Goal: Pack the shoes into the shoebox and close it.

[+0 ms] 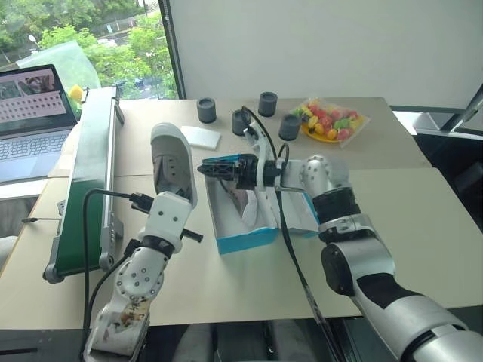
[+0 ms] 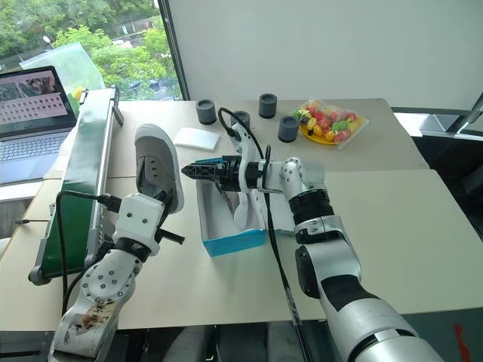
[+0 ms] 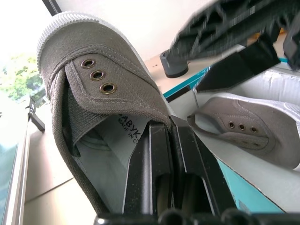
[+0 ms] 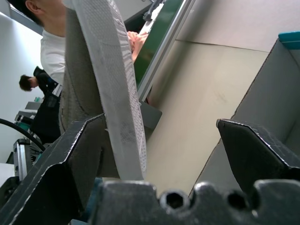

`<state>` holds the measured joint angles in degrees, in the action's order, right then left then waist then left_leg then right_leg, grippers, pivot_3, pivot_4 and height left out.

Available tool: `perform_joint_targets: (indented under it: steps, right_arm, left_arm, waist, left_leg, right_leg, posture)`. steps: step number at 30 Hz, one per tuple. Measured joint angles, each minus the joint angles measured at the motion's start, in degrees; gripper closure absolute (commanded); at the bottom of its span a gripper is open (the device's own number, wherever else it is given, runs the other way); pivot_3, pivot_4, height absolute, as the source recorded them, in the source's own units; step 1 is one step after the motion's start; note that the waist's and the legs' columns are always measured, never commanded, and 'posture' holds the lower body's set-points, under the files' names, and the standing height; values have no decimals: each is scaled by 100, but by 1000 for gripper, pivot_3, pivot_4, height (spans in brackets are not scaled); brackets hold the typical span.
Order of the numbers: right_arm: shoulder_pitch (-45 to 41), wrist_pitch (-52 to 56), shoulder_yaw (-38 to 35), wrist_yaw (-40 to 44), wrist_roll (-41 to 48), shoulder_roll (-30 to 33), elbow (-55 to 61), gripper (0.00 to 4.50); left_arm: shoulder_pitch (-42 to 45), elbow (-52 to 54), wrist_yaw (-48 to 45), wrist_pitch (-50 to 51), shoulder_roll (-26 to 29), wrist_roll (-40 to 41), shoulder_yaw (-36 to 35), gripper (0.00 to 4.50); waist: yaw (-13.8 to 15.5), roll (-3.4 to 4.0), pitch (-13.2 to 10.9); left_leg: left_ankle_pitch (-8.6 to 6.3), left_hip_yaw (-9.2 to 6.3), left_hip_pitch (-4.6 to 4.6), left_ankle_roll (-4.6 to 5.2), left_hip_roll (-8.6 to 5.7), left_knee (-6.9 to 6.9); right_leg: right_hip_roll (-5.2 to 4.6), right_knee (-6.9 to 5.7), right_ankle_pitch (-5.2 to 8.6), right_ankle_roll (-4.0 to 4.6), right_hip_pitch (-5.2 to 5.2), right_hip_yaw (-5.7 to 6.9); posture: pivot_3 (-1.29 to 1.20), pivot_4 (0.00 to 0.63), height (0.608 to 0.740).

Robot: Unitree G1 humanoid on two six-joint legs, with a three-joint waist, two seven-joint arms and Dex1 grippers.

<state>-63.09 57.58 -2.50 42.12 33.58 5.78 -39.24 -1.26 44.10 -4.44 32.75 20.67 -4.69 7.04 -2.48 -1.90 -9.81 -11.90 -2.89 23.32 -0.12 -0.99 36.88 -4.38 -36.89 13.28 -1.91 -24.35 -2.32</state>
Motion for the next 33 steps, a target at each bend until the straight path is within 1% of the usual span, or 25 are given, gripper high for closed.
perform_joint_targets:
  steps: [7,14,18,22,25,26,28,29,31,32,33]
  right_arm:
    - [-252,-475,56,398,-258,-126,-448,0]
    - [-654,-476,45,706,-288,-577,-406,0]
    - [-675,-473,-22,735,-292,-715,-440,0]
    - [-682,-465,-42,758,-302,-724,-466,0]
    - [-688,-459,-83,758,-303,-718,-563,721]
    - [-688,-459,-100,756,-304,-709,-594,1027]
    - [-690,-459,-147,736,-307,-694,-651,1762]
    - [-690,-459,-168,730,-308,-692,-667,1974]
    - [-690,-458,-205,727,-311,-686,-688,2844]
    - [-690,-456,-215,725,-313,-682,-693,3061]
    - [-690,-455,-217,720,-317,-681,-694,3463]
  left_arm:
    - [35,-7,-127,0,-7,-42,-1,4445]
    - [62,-9,-190,0,-59,-77,4,4445]
    - [65,-9,-211,-2,-78,-134,3,4445]
    - [87,-9,-260,-3,-87,-182,2,4445]
    - [88,-11,-291,-3,-97,-194,1,4500]
    - [87,-11,-300,-5,-103,-195,2,4500]
    - [87,-11,-314,-11,-110,-197,9,4500]
    - [88,-11,-319,-16,-121,-199,11,4500]
    - [88,-10,-330,-31,-130,-202,12,4500]
    - [88,-10,-333,-36,-132,-206,11,4500]
    - [88,-10,-333,-43,-132,-212,11,4500]
  waist:
    - [-11,0,0]
    - [-1,0,0]
    - [19,0,0]
    - [11,1,0]
    - [2,1,0]
    - [-1,1,0]
    - [0,1,0]
    - [0,1,0]
    - [-1,0,0]
    - [-2,1,0]
    - [-5,1,0]
  left_leg:
    - [0,-1,-2,0,1,0]
    - [0,-6,-2,0,1,0]
    - [0,-7,-1,-1,-1,0]
    - [0,-7,-1,-1,0,0]
    - [0,-7,-1,0,0,0]
    - [0,-6,-2,-1,0,0]
    - [0,-7,-2,-1,0,0]
    - [0,-6,-2,-1,0,0]
    - [0,-6,-2,-1,0,0]
    - [0,-6,-2,-1,0,0]
    - [0,-6,-2,-1,0,0]
  right_leg:
    - [1,-3,0,0,-1,-1]
    - [0,-6,0,0,-2,0]
    - [-1,-6,0,0,-2,2]
    - [-1,-7,0,0,-3,1]
    - [-1,-7,0,1,-3,1]
    - [0,-8,0,0,-3,1]
    - [0,-9,0,1,-3,1]
    - [0,-10,0,1,-3,1]
    - [-1,-10,0,1,-3,0]
    - [-1,-10,0,1,-3,1]
    - [0,-10,0,0,-3,0]
  posture:
    - [0,150,726]
    - [0,150,726]
    - [0,150,726]
    - [0,150,726]
    - [0,150,726]
    - [0,150,726]
    - [0,150,726]
    - [0,150,726]
    - [0,150,726]
    - [0,150,726]
    - [0,150,726]
